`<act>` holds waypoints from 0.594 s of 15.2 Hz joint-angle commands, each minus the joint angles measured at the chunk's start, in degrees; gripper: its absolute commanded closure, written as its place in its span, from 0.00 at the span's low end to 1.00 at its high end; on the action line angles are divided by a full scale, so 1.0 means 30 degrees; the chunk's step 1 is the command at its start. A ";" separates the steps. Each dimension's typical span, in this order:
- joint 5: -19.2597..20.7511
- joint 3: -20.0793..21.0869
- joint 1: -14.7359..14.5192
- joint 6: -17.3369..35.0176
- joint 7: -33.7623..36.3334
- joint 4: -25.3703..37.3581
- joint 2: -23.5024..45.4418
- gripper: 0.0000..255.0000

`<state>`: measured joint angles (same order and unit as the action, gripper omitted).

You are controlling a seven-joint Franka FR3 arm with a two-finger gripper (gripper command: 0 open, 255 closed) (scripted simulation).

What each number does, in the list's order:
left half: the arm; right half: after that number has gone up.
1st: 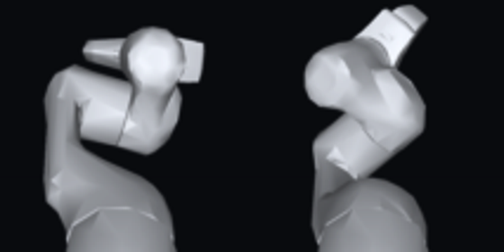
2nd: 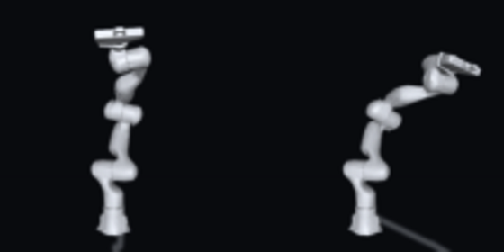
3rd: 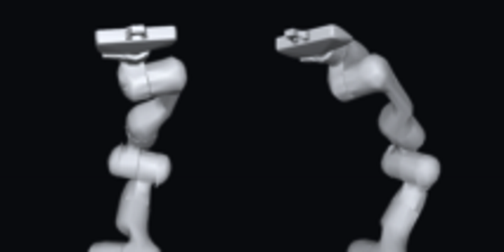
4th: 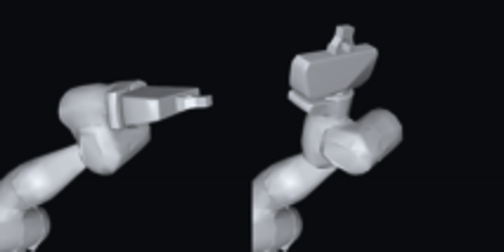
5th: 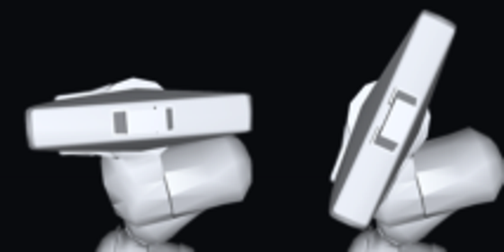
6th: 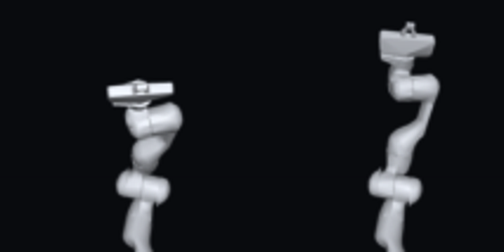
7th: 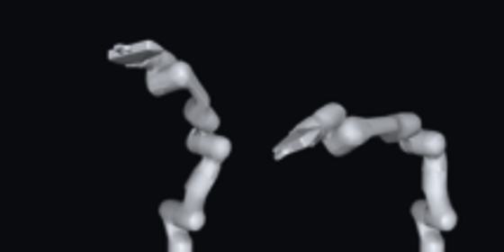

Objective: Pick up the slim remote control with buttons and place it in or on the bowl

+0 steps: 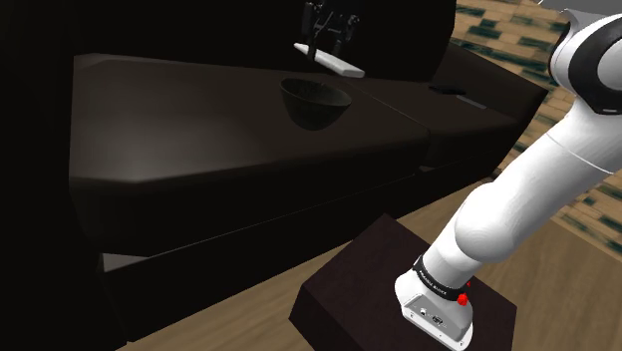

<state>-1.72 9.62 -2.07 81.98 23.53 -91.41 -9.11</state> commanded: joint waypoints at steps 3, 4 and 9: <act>-0.0077 0.0015 -0.0028 0.1096 0.0016 -0.1538 -0.0463 1.00; -0.0091 0.0011 -0.0030 0.1368 0.0002 -0.1901 -0.0555 1.00; -0.0151 0.0002 -0.0041 0.2706 -0.0055 -0.3621 -0.0940 1.00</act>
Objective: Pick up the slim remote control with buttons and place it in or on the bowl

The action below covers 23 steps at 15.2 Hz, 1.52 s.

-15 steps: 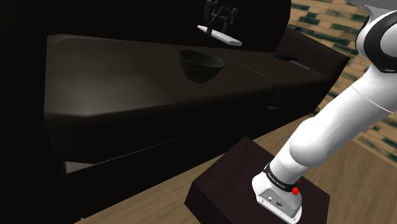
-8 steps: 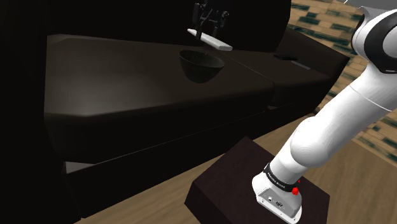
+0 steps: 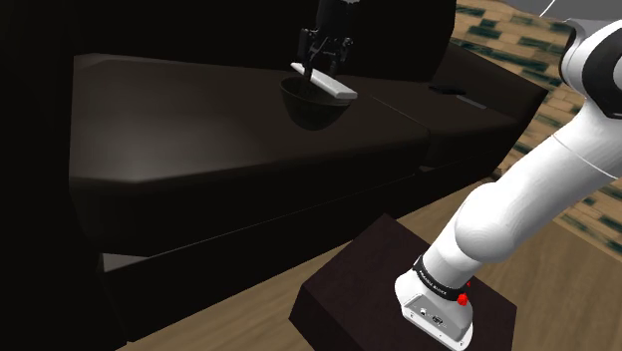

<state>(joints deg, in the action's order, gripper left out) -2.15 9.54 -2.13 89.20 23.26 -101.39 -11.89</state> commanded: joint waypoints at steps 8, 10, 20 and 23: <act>-0.0025 0.0029 -0.0024 0.0752 0.0018 -0.0855 -0.0121 1.00; -0.0026 0.0029 -0.0024 0.0753 0.0019 -0.0857 -0.0122 0.00; 0.0095 0.0050 -0.0001 -0.1794 0.0127 0.2461 0.0657 0.00; 0.0095 0.0050 -0.0001 -0.1794 0.0127 0.2461 0.0656 0.00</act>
<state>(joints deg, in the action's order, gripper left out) -1.87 9.71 -2.14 83.94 23.66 -94.13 -9.95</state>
